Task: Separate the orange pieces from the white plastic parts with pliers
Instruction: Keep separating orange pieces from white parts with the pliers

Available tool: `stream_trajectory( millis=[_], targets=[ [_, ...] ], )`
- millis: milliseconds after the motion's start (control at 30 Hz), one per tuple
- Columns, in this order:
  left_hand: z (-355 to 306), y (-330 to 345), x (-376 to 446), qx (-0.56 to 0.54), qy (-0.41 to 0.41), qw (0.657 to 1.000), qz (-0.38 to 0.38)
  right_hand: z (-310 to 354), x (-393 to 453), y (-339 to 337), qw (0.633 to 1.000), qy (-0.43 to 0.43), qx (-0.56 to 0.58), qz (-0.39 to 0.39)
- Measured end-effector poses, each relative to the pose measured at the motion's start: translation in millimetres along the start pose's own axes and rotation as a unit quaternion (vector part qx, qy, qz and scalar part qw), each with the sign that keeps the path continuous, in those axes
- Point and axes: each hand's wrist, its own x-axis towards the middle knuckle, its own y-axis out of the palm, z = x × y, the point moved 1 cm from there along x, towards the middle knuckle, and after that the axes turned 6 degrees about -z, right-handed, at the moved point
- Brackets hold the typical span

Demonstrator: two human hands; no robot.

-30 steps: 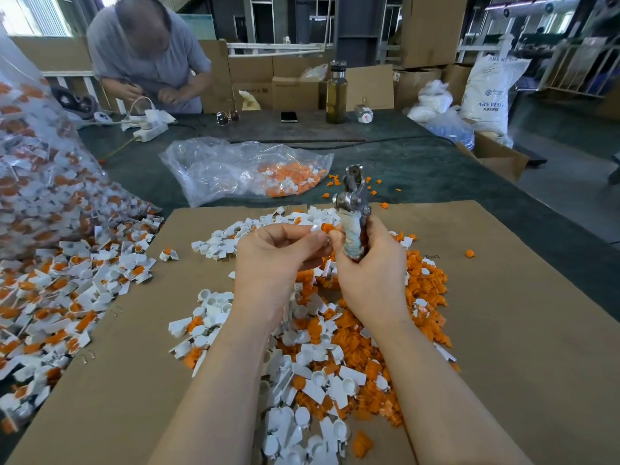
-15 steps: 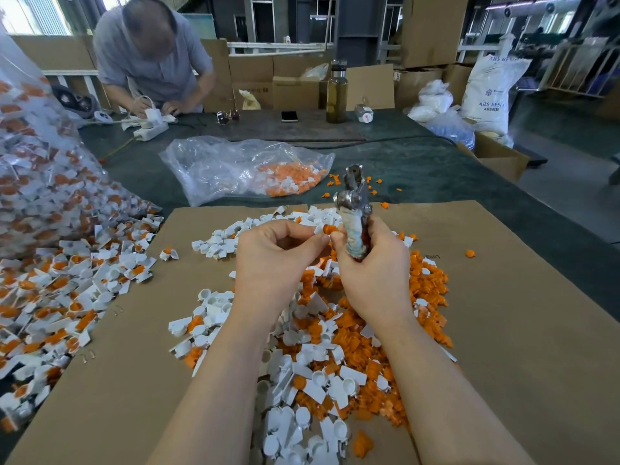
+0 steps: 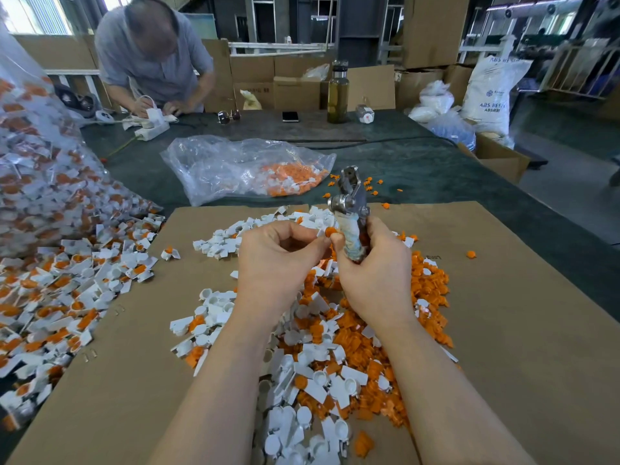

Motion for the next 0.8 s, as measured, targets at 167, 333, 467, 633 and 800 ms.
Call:
stream_trajectory(
  millis=[167,333,467,633,800],
  targets=[
    [-1,0,-1,-0.038,-0.019,0.999,-0.018,1,1,1,1.000,0.012,0.025,0.005],
    [0,1,0,-0.017,-0.014,0.999,-0.030,0,3,3,0.998,0.032,0.032,0.047],
    [2,1,0,-0.012,-0.022,0.999,-0.032,0,5,0,0.994,0.040,0.044,0.093],
    [1,-2,2,-0.025,-0.026,0.999,-0.041,0,9,-6,0.985,0.051,0.049,0.159],
    [-1,-7,4,-0.063,-0.008,0.997,-0.040,-7,14,-18,0.968,0.068,0.057,0.234]
  ],
)
